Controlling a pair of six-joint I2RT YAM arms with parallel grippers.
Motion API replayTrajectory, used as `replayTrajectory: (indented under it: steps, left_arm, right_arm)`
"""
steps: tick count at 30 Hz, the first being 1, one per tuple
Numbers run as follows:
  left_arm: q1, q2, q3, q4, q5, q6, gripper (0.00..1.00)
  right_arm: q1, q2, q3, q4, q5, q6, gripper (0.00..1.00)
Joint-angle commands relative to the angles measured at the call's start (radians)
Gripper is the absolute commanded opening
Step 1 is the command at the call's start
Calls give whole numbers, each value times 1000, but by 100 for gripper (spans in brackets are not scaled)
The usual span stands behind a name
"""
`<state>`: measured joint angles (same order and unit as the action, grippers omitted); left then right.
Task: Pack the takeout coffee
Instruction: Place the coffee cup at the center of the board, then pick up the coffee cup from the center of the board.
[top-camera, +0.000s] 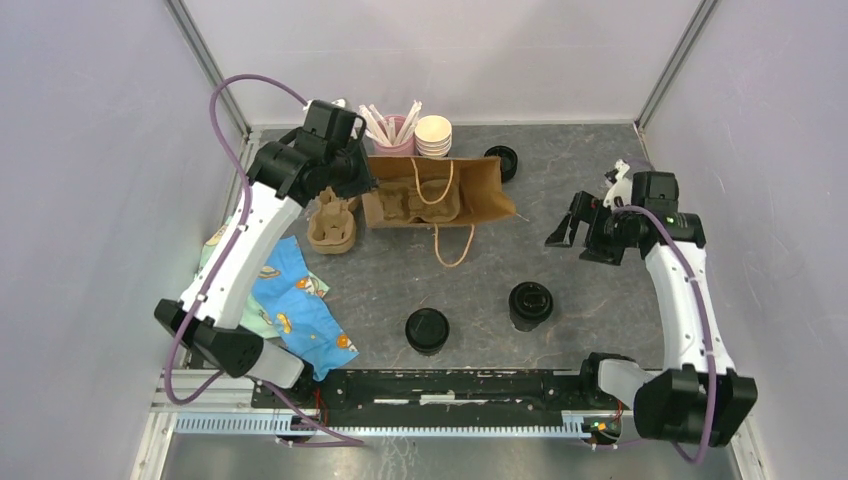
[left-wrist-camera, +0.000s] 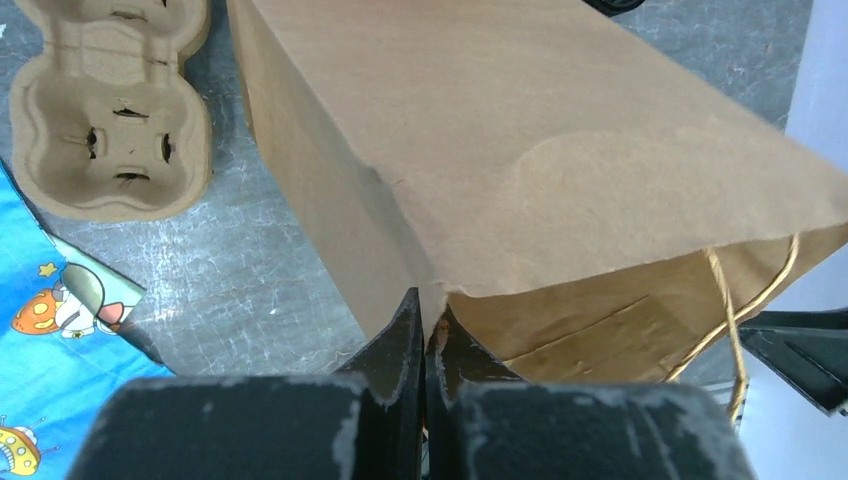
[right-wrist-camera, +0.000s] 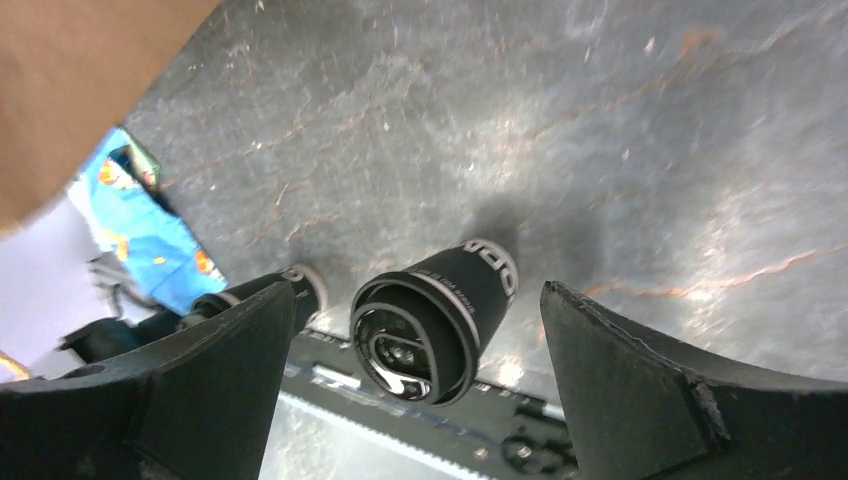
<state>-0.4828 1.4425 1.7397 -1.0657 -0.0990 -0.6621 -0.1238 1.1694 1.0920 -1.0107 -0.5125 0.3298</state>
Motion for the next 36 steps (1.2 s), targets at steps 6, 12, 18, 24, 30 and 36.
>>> replayTrajectory:
  steps: [6,12,18,24,30,36]
  left_arm:
    - [26,105,169,-221,0,41,3]
    - [56,167,211,-302,5,39,10]
    - [62,194,238,-328,-4,41,12]
    - [62,213,260,-332,-2,42,11]
    - [61,215,261,-329,3,42,11]
    - [62,210,259,-328,0,40,11]
  right_arm:
    - [359,-19,105,15,384,-240,98]
    - [560,-2,155,-24,547,-308,98]
    - [709,-24,116,-86,519,-301,98]
    - [803,-46,14,-91,479,-228,98]
    - [813,-26,1,-164,506,-204,98]
    - [814,2,40,-215,577,-183,98]
